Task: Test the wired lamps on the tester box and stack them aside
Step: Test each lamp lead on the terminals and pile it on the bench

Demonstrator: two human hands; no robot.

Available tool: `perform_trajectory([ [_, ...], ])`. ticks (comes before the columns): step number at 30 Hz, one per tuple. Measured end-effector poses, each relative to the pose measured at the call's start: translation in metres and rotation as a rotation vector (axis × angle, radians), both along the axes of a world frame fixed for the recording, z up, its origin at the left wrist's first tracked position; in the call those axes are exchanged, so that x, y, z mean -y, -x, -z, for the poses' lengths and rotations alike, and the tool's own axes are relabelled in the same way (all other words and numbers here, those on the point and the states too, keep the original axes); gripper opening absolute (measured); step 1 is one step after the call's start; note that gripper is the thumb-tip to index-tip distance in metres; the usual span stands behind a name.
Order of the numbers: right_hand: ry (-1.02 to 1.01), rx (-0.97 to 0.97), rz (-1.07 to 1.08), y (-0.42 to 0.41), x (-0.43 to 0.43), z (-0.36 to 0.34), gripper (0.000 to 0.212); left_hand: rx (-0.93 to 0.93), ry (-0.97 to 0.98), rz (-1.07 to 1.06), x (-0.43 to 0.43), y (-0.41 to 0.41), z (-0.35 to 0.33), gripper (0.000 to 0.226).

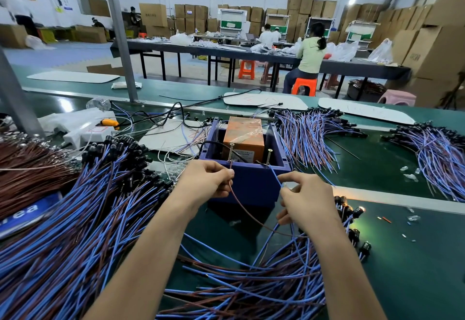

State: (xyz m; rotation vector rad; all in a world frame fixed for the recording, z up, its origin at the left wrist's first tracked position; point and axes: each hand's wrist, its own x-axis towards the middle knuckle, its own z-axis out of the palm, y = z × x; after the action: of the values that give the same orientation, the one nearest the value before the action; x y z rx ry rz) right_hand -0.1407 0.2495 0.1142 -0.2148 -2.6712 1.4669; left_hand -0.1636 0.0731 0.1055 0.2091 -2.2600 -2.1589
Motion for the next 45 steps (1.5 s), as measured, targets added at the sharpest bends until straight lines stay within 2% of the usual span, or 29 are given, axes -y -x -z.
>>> perform_trajectory([
  [5,0.016,-0.019,-0.031,0.0,-0.001,0.0,0.036,0.001,0.007,0.009,0.0,-0.002,-0.001,0.018],
  [7,0.104,0.005,-0.098,-0.002,-0.001,-0.001,0.035,-0.019,0.019,0.052,0.002,-0.004,-0.007,0.016],
  [10,0.288,0.082,-0.323,-0.006,-0.001,-0.005,0.025,-0.097,-0.033,0.161,0.006,-0.013,-0.024,0.011],
  [13,0.21,0.165,-0.601,-0.013,-0.003,-0.009,0.02,-0.209,-0.037,0.187,0.017,-0.02,-0.038,0.016],
  [15,0.09,0.244,-0.761,-0.016,-0.005,-0.012,0.018,-0.24,0.082,0.1,0.029,-0.019,-0.039,0.023],
  [17,-0.004,0.321,-0.858,-0.019,-0.003,-0.014,0.016,-0.176,0.355,-0.045,0.047,-0.012,-0.029,0.023],
  [19,-0.059,0.341,-0.859,-0.02,0.0,-0.014,0.017,0.016,0.754,-0.064,0.064,-0.007,-0.014,0.015],
  [21,-0.103,0.322,-0.842,-0.02,0.002,-0.014,0.021,0.247,1.014,0.093,0.073,-0.004,0.003,0.014],
  [23,-0.12,0.324,-0.844,-0.02,0.003,-0.015,0.025,0.344,1.103,0.194,0.074,0.0,0.015,0.019],
  [28,-0.153,0.343,-0.837,-0.022,0.005,-0.015,0.03,0.368,1.18,0.199,0.063,0.006,0.025,0.025],
  [33,-0.168,0.347,-0.838,-0.021,0.006,-0.012,0.029,0.425,1.368,0.296,0.063,0.002,0.02,0.046],
  [37,-0.174,0.327,-0.838,-0.019,0.007,-0.009,0.025,0.408,1.339,0.371,0.062,-0.002,0.014,0.045],
  [39,-0.163,0.295,-0.806,-0.018,0.01,-0.006,0.024,0.296,1.25,0.424,0.063,-0.003,0.007,0.041],
  [42,-0.137,0.214,-0.801,-0.017,0.017,-0.004,0.018,0.025,0.962,0.431,0.058,-0.009,-0.012,0.036],
  [45,0.043,0.207,-0.868,-0.02,0.024,-0.004,0.016,-0.257,0.572,0.43,0.039,-0.022,-0.032,0.036],
])
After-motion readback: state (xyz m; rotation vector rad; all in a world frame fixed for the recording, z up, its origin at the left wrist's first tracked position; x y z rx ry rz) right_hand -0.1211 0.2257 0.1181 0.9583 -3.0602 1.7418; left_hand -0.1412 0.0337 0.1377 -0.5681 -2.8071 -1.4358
